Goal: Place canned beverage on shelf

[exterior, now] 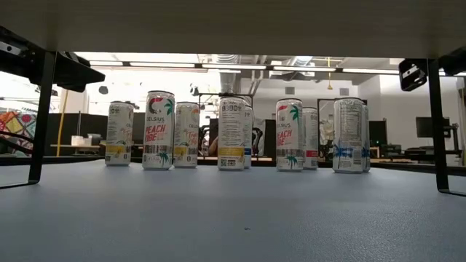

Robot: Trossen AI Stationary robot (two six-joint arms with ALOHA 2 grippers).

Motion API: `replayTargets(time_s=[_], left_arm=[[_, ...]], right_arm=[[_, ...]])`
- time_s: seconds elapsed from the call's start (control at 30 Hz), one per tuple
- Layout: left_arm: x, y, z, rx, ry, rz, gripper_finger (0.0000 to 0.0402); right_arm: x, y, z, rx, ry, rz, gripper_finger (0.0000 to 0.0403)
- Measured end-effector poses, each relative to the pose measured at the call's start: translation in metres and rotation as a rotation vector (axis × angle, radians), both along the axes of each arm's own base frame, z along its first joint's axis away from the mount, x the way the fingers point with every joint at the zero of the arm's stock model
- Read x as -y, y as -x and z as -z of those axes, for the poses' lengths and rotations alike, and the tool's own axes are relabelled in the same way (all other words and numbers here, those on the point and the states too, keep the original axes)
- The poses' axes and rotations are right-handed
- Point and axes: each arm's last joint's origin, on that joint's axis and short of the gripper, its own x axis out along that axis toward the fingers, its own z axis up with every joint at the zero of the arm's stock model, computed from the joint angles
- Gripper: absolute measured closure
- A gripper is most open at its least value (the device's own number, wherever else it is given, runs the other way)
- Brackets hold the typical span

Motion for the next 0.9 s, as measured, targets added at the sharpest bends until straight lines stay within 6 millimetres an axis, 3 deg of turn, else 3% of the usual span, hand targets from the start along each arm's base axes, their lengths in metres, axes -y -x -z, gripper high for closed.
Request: replayTargets(time_s=[0.23, 0.6, 0.9], left_arm=[[0.000, 0.000, 0.000, 0.000, 0.002, 0.000, 0.0401], [0.000, 0.000, -0.002, 0.048, 0.198, -0.016, 0.0402], [0.000, -0.001, -0.005, 0.097, 0.395, -0.026, 0.0402]], right_arm=[[0.000, 0.000, 0.000, 0.000, 0.000, 0.000, 0.0403], [0.000, 0.000, -0.001, 0.006, -0.004, 0.000, 0.0403], [0.003, 0.004, -0.024, 0.227, -0.249, -0.011, 0.0403]])
